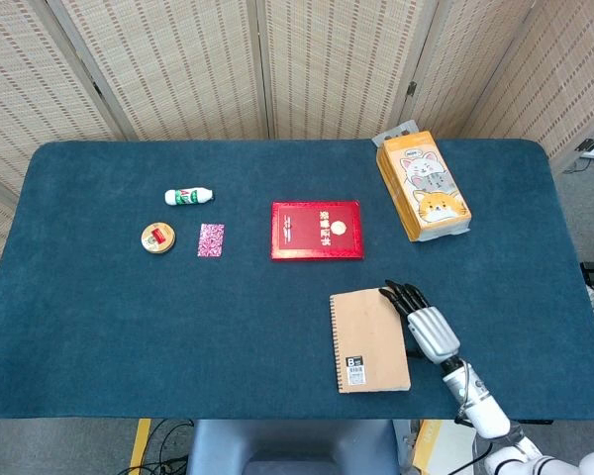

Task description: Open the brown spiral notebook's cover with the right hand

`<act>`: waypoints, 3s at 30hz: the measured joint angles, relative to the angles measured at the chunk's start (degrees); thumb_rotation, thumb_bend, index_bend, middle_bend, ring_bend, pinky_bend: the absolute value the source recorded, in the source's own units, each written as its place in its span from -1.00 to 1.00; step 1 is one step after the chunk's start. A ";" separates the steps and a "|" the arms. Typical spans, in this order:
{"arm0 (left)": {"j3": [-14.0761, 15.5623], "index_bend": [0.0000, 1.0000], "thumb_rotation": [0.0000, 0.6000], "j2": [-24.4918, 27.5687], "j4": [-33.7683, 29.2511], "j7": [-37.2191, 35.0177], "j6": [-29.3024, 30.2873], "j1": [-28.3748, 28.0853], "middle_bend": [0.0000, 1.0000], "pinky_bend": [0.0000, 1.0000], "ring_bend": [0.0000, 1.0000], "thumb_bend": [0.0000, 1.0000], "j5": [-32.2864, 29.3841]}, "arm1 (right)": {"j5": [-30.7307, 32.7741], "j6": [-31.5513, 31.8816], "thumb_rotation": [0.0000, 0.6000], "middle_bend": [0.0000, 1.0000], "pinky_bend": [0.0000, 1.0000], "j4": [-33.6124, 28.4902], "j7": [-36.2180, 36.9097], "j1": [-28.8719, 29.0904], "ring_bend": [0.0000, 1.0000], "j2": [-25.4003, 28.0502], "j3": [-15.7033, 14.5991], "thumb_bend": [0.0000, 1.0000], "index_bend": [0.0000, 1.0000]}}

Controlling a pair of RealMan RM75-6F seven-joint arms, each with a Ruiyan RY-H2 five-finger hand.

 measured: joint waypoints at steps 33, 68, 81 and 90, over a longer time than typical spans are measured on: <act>-2.40 -0.62 1.00 3.86 2.31 -11.66 -2.87 2.15 -0.79 -0.65 -0.93 -0.51 -2.83 | -2.56 -6.83 1.00 -1.00 -1.00 -2.67 -1.13 16.14 -1.00 -6.55 3.18 -0.37 -1.00; 1.79 -0.62 1.00 4.82 1.57 -9.78 -6.90 0.47 -0.79 -0.65 -0.93 -0.51 4.99 | 4.00 -2.70 1.00 -1.00 -1.00 -21.24 -25.55 11.42 -1.00 11.46 2.61 -0.41 -1.00; 4.18 -0.62 1.00 3.72 0.67 -5.28 -11.07 -2.16 -0.79 -0.65 -0.93 -0.51 7.01 | 18.10 7.01 1.00 -1.00 -1.00 -40.03 -37.22 -5.48 -1.00 32.38 0.71 -0.38 -1.00; 5.46 -0.62 1.00 2.99 0.26 -2.66 -13.76 -3.75 -0.79 -0.65 -0.93 -0.51 7.27 | 16.71 15.08 1.00 -1.00 -1.00 -37.90 -32.47 -12.50 -1.00 33.40 0.87 -0.35 -1.00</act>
